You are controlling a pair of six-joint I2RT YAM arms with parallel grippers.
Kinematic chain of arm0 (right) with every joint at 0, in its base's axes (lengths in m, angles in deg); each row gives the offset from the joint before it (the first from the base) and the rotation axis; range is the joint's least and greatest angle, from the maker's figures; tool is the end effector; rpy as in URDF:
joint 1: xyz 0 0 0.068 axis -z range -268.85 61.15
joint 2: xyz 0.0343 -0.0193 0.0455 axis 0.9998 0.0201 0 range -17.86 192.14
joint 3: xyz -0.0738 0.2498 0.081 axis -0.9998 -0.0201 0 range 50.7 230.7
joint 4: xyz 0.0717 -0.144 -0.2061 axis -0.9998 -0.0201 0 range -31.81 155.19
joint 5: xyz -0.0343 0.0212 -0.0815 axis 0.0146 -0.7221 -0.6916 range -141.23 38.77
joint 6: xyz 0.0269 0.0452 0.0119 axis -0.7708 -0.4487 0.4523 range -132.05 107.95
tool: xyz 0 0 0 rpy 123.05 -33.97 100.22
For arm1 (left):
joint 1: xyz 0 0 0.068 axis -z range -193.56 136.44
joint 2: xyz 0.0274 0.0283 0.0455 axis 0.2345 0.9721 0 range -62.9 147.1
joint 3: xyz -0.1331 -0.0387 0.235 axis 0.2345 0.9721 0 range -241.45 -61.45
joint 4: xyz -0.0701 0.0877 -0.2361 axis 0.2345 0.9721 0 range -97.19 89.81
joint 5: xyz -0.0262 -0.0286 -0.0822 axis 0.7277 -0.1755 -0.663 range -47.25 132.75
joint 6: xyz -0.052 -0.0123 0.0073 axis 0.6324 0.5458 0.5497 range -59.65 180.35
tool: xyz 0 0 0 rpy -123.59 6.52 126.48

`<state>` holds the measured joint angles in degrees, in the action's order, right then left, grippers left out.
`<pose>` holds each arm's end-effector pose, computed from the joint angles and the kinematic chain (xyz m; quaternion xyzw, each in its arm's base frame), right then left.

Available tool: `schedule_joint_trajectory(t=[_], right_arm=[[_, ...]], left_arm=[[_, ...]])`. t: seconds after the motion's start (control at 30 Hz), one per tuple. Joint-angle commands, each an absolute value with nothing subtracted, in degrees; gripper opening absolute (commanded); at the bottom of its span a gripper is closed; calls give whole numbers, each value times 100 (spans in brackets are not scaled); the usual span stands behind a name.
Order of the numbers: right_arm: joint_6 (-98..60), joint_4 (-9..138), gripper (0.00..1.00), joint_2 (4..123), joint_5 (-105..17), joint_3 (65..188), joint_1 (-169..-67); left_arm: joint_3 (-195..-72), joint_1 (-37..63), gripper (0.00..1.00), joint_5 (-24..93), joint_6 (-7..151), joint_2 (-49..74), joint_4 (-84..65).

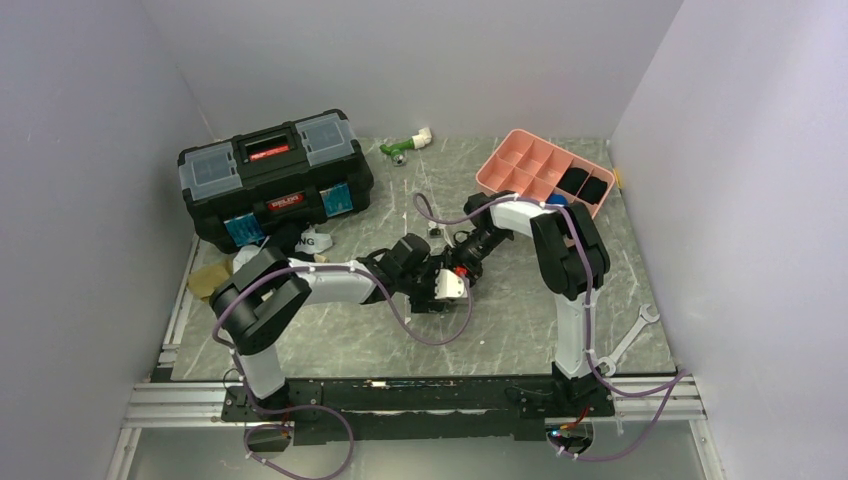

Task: Roll the underwear
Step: Pick up the underwear from the center of the board.

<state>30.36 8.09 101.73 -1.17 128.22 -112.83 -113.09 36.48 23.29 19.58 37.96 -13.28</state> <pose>0.3151 0.1702 0.1278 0.4662 -0.7743 -0.4279 0.0040 0.2180 -0.2786 0.1529 0.6911 0.5870 -0.1863 0.3782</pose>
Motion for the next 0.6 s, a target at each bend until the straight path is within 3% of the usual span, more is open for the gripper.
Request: schedule_joint_trajectory(t=[0.0, 0.23, 0.57], right_arm=[[3550, 591, 0, 10450, -695, 12674, -11530], [3644, 428, 0, 10538, -408, 12743, -11428], [3778, 182, 0, 10825, -116, 12927, -11222]], left_arm=[[-11687, 3619, 76, 2314, 1985, 4151, -1676], [-11531, 3623, 61, 2297, 1872, 4155, -1572], [-11623, 3648, 70, 2263, 1720, 4288, -1243]])
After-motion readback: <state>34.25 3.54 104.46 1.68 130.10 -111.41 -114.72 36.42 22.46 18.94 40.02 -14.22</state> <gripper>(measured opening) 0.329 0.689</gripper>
